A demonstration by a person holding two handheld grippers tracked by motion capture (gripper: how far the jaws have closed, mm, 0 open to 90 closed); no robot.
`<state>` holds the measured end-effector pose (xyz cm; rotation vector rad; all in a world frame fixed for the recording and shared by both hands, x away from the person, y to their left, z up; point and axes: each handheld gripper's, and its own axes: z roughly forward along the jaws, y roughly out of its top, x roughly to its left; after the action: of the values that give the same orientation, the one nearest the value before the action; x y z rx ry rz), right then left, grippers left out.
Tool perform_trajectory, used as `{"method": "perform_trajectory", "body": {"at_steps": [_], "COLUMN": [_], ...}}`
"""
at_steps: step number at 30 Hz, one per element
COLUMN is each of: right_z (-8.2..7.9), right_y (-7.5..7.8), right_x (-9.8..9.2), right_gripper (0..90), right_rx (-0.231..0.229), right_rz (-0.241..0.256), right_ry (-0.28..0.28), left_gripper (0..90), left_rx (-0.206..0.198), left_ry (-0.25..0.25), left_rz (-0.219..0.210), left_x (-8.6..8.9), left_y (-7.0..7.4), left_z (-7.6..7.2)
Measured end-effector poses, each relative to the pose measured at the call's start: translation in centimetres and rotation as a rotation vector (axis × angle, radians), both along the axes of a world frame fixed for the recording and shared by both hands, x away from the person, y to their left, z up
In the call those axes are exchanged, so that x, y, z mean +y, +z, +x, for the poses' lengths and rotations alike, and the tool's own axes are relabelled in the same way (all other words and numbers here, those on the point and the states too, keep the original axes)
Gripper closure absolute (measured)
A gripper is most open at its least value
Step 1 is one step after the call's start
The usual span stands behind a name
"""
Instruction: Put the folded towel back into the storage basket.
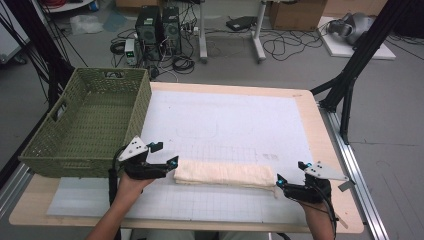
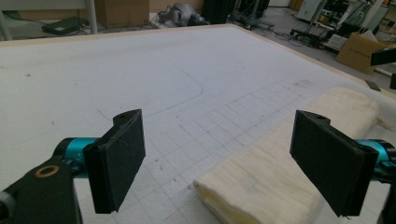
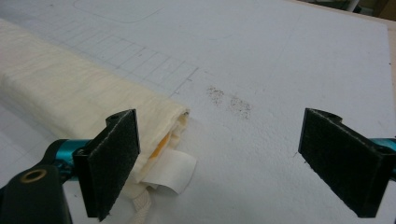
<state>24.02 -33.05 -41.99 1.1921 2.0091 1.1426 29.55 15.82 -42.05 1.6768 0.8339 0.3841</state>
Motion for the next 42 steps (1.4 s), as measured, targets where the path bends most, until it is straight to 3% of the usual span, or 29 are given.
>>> {"method": "perform_trajectory", "body": {"at_steps": [13, 22, 29, 42], "right_z": [0.0, 0.1, 0.1, 0.2], "right_y": [-0.1, -0.2, -0.2, -0.3], "right_x": [0.1, 0.5, 0.4, 0.6], "right_gripper": [11.9, 11.9, 11.9, 11.9], "right_rx": [0.006, 0.008, 0.012, 0.020], "right_rz": [-0.012, -0.019, -0.021, -0.023], "right_ry": [0.002, 0.015, 0.010, 0.018], "left_gripper": [18.3, 18.7, 18.5, 29.7], "left_rx": [0.014, 0.069, 0.083, 0.229], "left_ry": [-0.007, -0.038, -0.046, -0.044], "left_rz": [-0.002, 0.013, 0.021, 0.132], "left_x": [-0.2, -0.4, -0.7, -1.5], "left_y": [0.0, -0.1, -0.3, -2.2], "left_z": [-0.2, -0.4, -0.7, -0.6]}}
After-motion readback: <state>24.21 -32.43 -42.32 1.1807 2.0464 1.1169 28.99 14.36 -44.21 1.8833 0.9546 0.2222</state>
